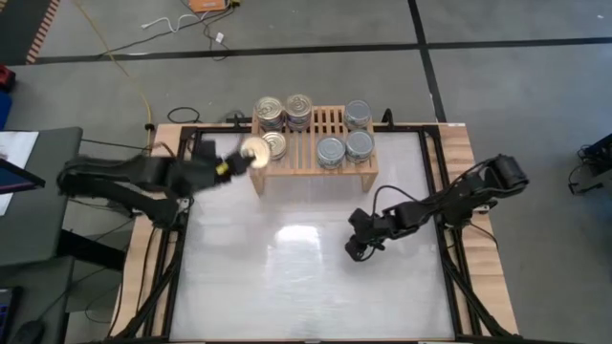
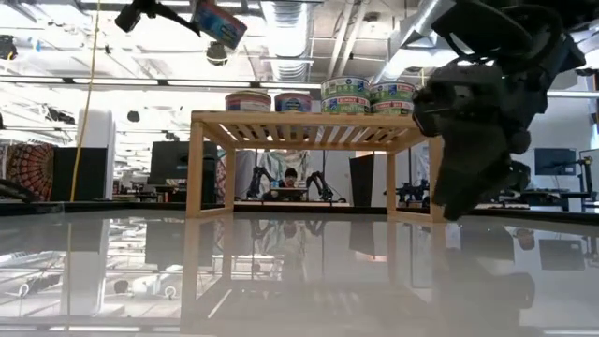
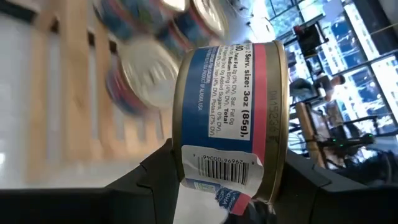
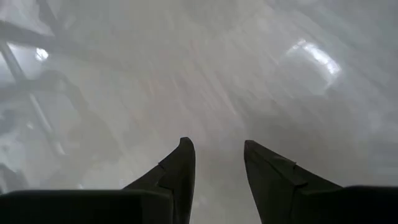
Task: Stack canned seafood by type on shelf
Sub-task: Stack the blue-pink tuna can on top of the other blue-pink tuna can
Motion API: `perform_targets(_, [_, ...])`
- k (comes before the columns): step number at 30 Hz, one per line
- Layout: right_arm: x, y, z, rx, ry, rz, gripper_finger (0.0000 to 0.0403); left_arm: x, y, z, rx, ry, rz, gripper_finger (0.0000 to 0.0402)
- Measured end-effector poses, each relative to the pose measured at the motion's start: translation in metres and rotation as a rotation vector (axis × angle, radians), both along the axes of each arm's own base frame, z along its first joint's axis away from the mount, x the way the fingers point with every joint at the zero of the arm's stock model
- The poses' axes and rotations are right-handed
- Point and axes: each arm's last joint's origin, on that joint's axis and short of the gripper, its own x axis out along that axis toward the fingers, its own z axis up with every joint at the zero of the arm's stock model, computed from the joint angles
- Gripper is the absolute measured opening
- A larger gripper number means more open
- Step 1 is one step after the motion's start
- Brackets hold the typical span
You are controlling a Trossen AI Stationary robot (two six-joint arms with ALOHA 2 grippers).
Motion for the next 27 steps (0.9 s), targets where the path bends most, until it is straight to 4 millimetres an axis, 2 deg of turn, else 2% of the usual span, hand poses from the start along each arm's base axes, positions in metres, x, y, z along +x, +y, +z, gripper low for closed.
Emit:
perform_targets(6, [0.011, -0.003, -0.006, 0.072, -0.051, -0.099, 0.0164, -0.015, 0.052, 0.006, 0.006, 0.076, -0.026, 0.0187])
perform_targets(13, [0.018, -0.012, -0.006, 0.13, -0.084, -0.198, 0.0164, 0.002, 0.102, -0.007, -0.061, 0.113, -0.114, 0.0187])
perform_targets(20, [0.02, -0.014, -0.004, 0.14, -0.109, -0.205, 0.0164, 0.02, 0.122, -0.02, -0.108, 0.125, -0.176, 0.0188])
perform_targets(27, [0.021, -0.012, -0.003, 0.146, -0.122, -0.201, 0.0164, 0.033, 0.126, -0.027, -0.116, 0.12, -0.19, 0.0239])
